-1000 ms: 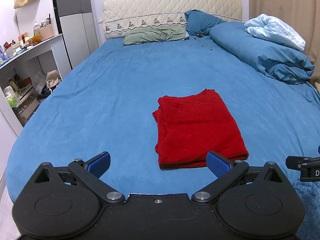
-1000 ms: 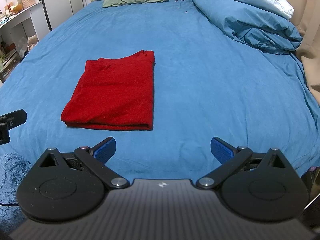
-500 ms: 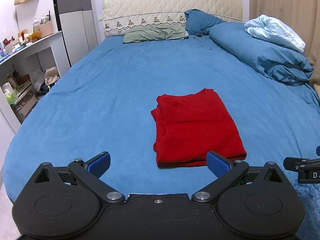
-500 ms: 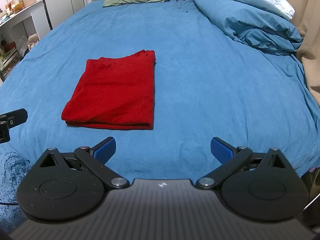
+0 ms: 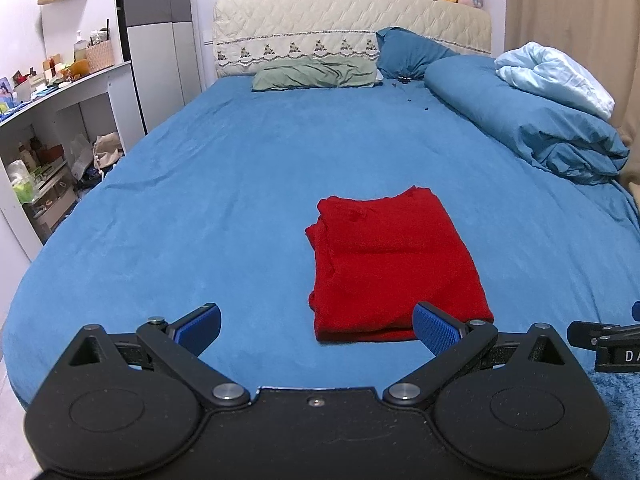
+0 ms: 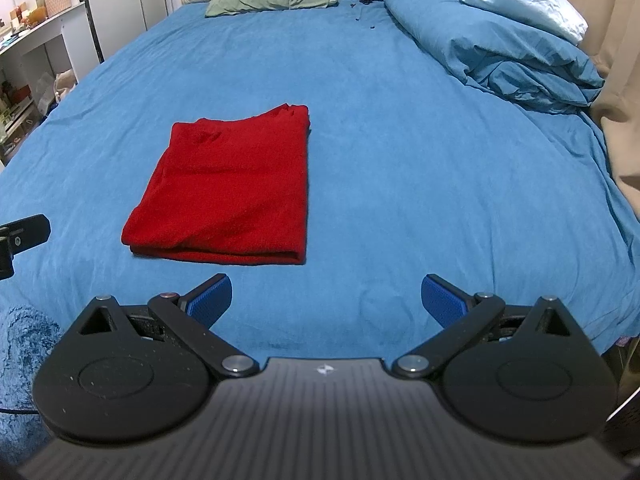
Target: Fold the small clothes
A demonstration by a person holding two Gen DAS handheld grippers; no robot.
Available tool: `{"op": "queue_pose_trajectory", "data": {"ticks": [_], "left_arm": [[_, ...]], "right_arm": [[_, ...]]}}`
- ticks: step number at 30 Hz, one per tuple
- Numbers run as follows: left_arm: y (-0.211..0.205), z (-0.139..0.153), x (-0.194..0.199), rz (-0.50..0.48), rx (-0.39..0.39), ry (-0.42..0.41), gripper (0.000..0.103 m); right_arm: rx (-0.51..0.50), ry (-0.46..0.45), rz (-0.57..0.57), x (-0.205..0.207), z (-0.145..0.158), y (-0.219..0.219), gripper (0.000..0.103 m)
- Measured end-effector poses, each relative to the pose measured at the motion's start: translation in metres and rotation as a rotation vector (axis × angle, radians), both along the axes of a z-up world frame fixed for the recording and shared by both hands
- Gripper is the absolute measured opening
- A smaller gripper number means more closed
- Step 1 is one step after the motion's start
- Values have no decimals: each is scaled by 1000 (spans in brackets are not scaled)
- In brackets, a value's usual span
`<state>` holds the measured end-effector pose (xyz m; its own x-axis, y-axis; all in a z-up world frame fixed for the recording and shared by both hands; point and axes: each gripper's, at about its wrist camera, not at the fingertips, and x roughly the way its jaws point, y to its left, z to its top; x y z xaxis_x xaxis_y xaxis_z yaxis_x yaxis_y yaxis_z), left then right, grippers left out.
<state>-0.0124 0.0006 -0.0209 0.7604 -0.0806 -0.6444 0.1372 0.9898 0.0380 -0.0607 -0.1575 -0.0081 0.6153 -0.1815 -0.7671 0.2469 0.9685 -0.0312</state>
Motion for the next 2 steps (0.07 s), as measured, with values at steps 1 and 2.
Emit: {"op": "queue_pose_trajectory", "data": {"ticks": [1, 2], "left_arm": [[0, 0, 0, 0, -2, -2, 103], [1, 0, 0, 4, -3, -3, 103]], "right_arm": [[0, 0, 0, 0, 0, 0, 103], [0, 0, -1, 0, 0, 0, 103]]}}
